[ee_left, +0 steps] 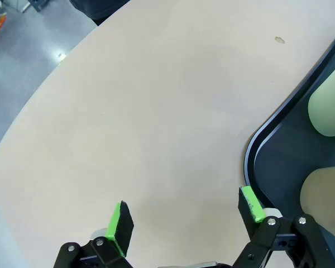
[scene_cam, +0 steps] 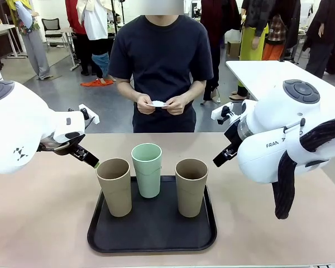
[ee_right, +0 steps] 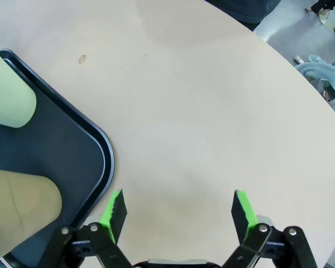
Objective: Place coasters on the table and set cups on them.
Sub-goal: Pick up one Reusable plastic cup and place it on a coaster set by the human.
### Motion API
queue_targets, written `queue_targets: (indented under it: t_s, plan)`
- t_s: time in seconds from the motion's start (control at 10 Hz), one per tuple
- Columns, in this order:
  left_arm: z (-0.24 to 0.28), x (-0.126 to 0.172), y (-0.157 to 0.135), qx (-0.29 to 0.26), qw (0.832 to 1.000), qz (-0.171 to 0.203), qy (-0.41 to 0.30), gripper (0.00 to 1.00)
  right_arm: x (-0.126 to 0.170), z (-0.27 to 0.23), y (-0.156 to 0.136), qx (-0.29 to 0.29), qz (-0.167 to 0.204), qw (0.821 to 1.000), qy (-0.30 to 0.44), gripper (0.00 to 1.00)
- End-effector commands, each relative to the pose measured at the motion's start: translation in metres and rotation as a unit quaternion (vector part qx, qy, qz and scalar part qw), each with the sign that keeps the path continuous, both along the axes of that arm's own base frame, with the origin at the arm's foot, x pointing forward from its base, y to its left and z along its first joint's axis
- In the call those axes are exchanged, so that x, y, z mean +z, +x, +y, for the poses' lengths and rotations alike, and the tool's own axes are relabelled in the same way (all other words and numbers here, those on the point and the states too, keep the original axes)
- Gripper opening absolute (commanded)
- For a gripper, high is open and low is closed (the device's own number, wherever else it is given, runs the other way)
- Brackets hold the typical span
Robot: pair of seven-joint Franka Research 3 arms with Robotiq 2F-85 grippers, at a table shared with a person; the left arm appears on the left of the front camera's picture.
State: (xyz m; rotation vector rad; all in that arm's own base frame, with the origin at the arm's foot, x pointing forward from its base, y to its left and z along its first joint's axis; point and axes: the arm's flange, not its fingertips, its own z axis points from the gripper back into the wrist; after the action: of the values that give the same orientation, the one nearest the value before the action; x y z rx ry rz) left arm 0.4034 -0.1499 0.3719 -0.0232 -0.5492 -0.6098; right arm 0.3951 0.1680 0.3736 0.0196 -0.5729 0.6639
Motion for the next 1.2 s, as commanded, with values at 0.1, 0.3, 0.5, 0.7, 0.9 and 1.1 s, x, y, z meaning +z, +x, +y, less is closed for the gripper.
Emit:
queue_targets:
  t_s: [0.1, 0.3, 0.5, 0.7, 0.9, 1.1]
  plan:
    - [0.0, 0.0, 0.0, 0.0, 1.0, 0.0, 0.0, 1.0, 0.0, 0.0, 0.0, 0.0, 0.0, 1.0, 0.0, 1.0]
    - [0.0, 0.0, 0.0, 0.0, 1.0, 0.0, 0.0, 1.0, 0.0, 0.0, 0.0, 0.0, 0.0, 1.0, 0.0, 1.0]
    - [0.0, 0.0, 0.0, 0.0, 1.0, 0.0, 0.0, 1.0, 0.0, 0.0, 0.0, 0.0, 0.0, 1.0, 0.0, 1.0]
    - [0.0, 0.0, 0.0, 0.0, 1.0, 0.0, 0.0, 1.0, 0.0, 0.0, 0.0, 0.0, 0.0, 1.0, 0.0, 1.0]
    - [-0.002, 0.006, 0.002, -0.001, 1.0, 0.006, 0.006, 1.0, 0.005, -0.001, 0.001, -0.011, 0.007, 1.0, 0.005, 1.0]
    - [-0.007, 0.021, -0.008, 0.001, 1.0, 0.008, 0.019, 1.0, 0.022, -0.004, -0.01, -0.015, 0.008, 1.0, 0.0, 1.0]
